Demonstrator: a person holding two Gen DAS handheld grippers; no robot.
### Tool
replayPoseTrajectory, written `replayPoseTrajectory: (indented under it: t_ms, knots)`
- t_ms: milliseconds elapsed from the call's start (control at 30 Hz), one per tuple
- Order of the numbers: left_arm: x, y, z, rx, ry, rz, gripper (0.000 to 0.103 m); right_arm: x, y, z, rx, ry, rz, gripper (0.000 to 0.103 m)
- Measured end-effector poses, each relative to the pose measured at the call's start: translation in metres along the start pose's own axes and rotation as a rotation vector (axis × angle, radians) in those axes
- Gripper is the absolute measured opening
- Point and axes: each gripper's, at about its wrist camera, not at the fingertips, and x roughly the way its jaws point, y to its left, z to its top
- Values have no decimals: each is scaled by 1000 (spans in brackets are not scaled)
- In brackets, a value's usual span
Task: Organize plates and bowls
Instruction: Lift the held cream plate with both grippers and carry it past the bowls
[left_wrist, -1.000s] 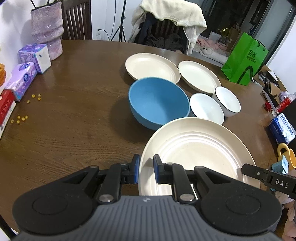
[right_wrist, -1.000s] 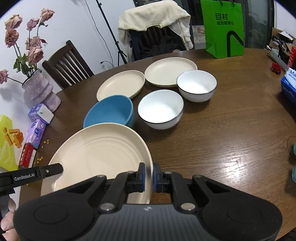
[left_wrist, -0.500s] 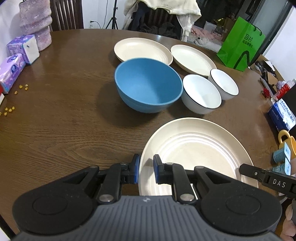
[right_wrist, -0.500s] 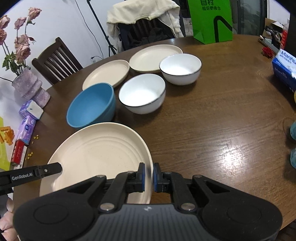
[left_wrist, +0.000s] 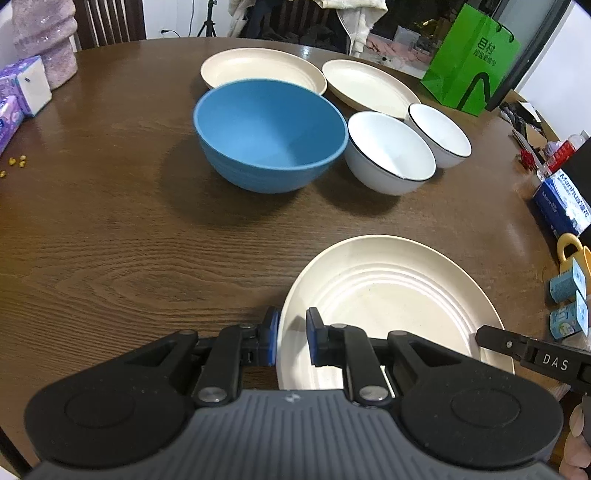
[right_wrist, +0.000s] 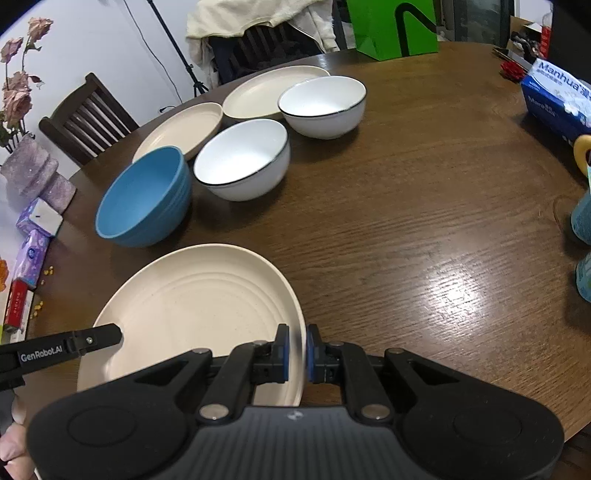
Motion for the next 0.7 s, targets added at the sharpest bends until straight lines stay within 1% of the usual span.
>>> replayPoseTrajectory:
  t_ms: [167, 700]
  knots:
    - [11, -4, -5, 11, 6, -3, 16, 6, -8, -5, -1, 3, -17, 9]
    - [36, -11, -11, 7, 28, -1, 16, 30, -27, -13, 11, 22, -26, 10]
